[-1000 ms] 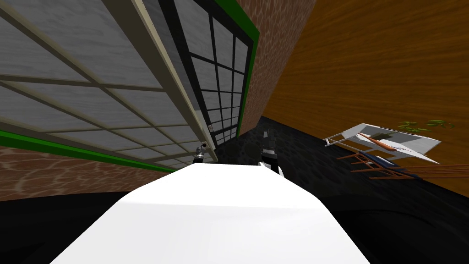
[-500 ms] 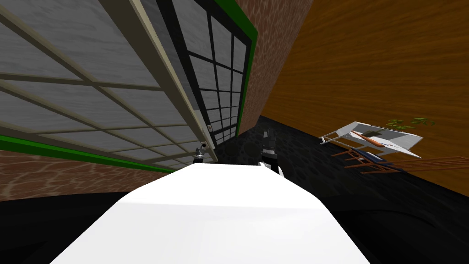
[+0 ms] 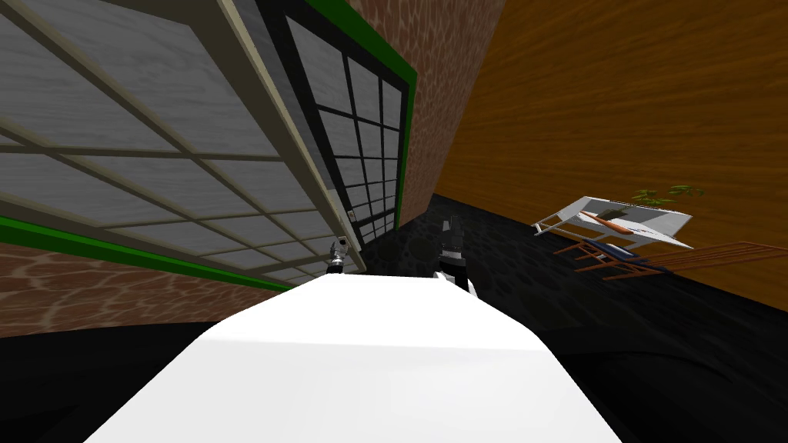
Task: Pull the door open
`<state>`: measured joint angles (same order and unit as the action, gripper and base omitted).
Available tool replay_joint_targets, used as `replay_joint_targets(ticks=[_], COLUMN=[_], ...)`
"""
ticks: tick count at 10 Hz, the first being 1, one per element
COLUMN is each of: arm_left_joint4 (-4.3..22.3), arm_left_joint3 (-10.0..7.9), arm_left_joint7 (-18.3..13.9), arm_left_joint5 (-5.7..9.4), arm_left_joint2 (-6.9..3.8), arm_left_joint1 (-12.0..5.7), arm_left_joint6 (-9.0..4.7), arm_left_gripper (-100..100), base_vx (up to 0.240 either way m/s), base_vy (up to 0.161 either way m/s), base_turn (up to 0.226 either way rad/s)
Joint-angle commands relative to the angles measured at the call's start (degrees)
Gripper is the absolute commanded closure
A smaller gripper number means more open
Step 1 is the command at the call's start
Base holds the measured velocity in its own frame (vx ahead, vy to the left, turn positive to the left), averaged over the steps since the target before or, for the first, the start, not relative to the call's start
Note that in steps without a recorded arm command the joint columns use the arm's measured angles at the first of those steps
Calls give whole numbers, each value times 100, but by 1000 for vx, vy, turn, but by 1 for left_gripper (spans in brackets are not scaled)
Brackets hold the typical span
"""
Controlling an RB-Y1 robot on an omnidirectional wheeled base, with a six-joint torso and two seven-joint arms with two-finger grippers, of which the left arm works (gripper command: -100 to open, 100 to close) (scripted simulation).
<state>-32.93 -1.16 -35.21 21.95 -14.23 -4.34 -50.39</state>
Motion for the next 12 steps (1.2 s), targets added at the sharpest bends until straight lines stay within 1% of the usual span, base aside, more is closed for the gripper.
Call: replay_joint_targets(ticks=[1,2,3,4,5,6,7,8,9,10,11,12], arm_left_joint4=[-47,-69,-69,-92,-116,-116,-140,-140,-165,-190,-190,-215], arm_left_joint3=[43,72,72,102,133,133,165,165,198,231,231,264], arm_left_joint7=[-286,-448,-506,-725,-876,-954,-1162,-1188,-1421,-1574,-1663,-1863], arm_left_joint5=[110,184,184,261,342,342,423,423,507,591,591,675], arm_left_joint2=[37,60,60,84,110,110,135,135,162,188,188,214], arm_left_joint1=[4,0,0,-5,-9,-9,-14,-14,-19,-24,-24,-29], arm_left_joint6=[13,16,16,19,23,23,26,26,30,33,33,37], arm_left_gripper=[-100,-100,-100,-100,-100,-100,-100,-100,-100,-100,-100,-100], base_vx=[-75,-69,-45,-48,-66,-46,-46,-37,-47,-64,-46,-44], base_vy=[-4,6,14,17,8,8,9,9,11,11,5,5], base_turn=[-36,-46,-19,-31,-51,-13,-25,-18,-30,-51,-19,-26])
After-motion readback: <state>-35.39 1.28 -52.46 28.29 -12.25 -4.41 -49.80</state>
